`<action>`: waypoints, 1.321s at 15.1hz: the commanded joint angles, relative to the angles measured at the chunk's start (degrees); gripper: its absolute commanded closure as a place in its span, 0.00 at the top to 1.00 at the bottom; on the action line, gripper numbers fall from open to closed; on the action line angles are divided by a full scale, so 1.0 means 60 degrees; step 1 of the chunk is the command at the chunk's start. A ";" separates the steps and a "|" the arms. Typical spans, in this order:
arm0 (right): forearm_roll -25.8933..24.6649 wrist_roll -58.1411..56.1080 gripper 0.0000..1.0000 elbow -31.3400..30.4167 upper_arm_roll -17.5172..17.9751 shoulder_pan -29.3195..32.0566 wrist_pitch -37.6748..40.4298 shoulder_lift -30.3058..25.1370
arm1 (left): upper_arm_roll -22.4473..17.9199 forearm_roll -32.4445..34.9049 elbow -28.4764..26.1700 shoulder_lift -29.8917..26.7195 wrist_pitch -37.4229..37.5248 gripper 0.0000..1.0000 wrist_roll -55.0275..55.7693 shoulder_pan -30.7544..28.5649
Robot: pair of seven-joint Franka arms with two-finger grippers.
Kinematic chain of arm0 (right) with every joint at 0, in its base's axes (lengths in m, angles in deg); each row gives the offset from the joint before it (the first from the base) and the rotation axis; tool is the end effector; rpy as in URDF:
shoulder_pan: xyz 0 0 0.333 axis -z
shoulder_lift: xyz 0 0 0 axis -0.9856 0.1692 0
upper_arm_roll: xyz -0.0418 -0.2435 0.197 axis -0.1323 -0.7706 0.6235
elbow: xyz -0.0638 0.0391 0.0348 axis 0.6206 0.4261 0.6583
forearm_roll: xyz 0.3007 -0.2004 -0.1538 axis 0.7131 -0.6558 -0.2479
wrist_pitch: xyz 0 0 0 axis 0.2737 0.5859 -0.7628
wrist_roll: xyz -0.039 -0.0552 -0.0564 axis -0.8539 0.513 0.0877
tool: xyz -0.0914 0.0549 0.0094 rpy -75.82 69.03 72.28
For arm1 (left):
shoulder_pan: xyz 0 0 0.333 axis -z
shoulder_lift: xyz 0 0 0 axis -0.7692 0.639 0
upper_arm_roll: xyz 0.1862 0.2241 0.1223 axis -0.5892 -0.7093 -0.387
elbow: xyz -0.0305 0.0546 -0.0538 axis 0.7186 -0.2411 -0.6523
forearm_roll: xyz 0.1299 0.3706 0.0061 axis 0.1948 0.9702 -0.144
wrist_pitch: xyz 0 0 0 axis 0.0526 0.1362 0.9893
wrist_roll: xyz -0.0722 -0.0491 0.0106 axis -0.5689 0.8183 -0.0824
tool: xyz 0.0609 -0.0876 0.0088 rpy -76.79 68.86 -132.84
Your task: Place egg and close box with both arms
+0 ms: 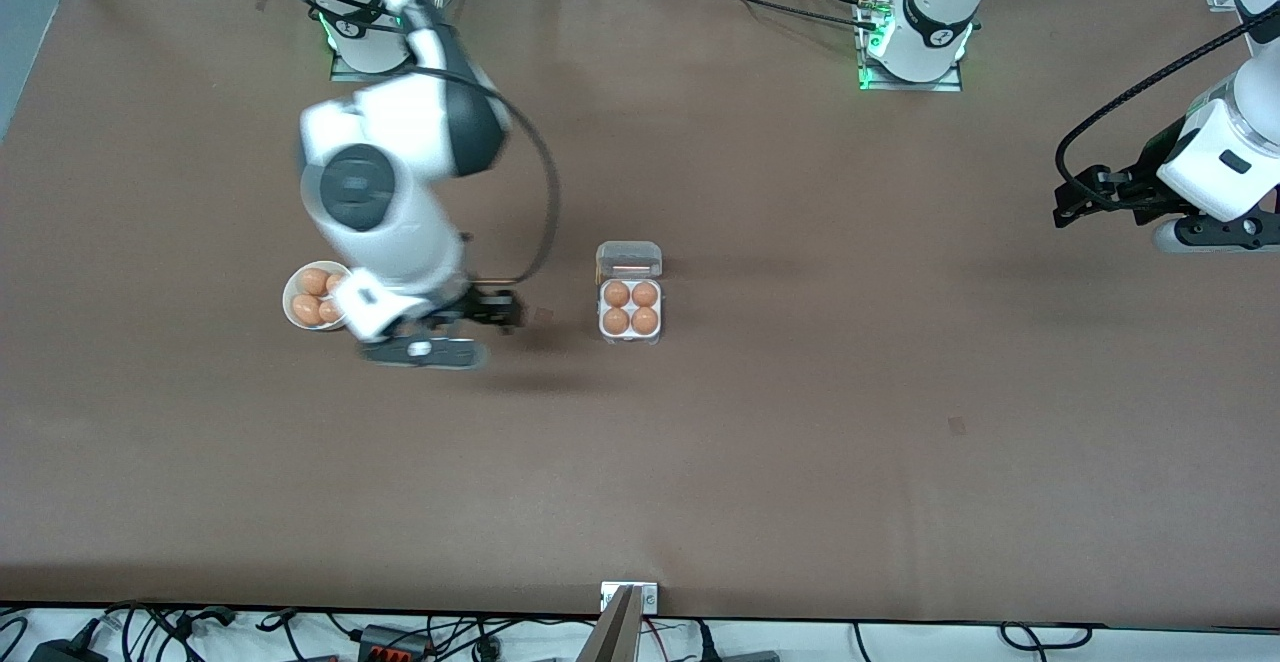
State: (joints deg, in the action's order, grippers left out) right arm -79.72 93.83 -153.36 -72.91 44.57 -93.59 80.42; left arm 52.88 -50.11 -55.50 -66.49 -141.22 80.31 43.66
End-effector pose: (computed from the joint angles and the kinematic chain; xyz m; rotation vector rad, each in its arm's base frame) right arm 0.6459 0.2837 0.4388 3.1188 -0.0813 0.0764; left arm 0.5610 -0.0116 0.5659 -3.1383 -0.0754 0.0724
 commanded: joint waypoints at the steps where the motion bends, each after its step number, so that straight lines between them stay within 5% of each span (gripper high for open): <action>1: 0.0073 -0.0484 1.00 -0.0220 -0.0261 0.0395 0.0535 -0.0568 | 0.0054 -0.0114 0.0064 -0.0037 0.0112 0.66 -0.0138 -0.0053; 8: 0.0102 -0.1158 1.00 -0.0235 -0.0072 0.2019 0.0712 -0.1009 | 0.0068 -0.0129 0.0225 -0.0095 0.0550 0.23 -0.0166 -0.0068; 11: -0.0232 -0.1172 1.00 -0.0235 0.1096 0.3584 0.0786 -0.1403 | 0.0098 -0.0143 0.0225 -0.0125 0.0916 0.05 -0.0196 -0.0068; 15: -0.0996 -0.2019 1.00 -0.0264 0.2665 0.5680 0.1019 -0.2092 | 0.0098 -0.0143 0.0225 -0.0110 0.1050 0.03 -0.0181 -0.0068; 20: -0.0981 -0.3866 1.00 -0.0250 0.2609 0.6431 0.1884 -0.2488 | 0.0112 -0.0158 0.0225 -0.0154 0.1079 0.01 -0.0181 -0.0024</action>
State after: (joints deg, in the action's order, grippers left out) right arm -84.80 73.97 -153.51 -58.78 80.91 -83.43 67.16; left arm 53.29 -50.11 -54.99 -66.86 -135.97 80.29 43.66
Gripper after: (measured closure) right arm 0.000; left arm 0.956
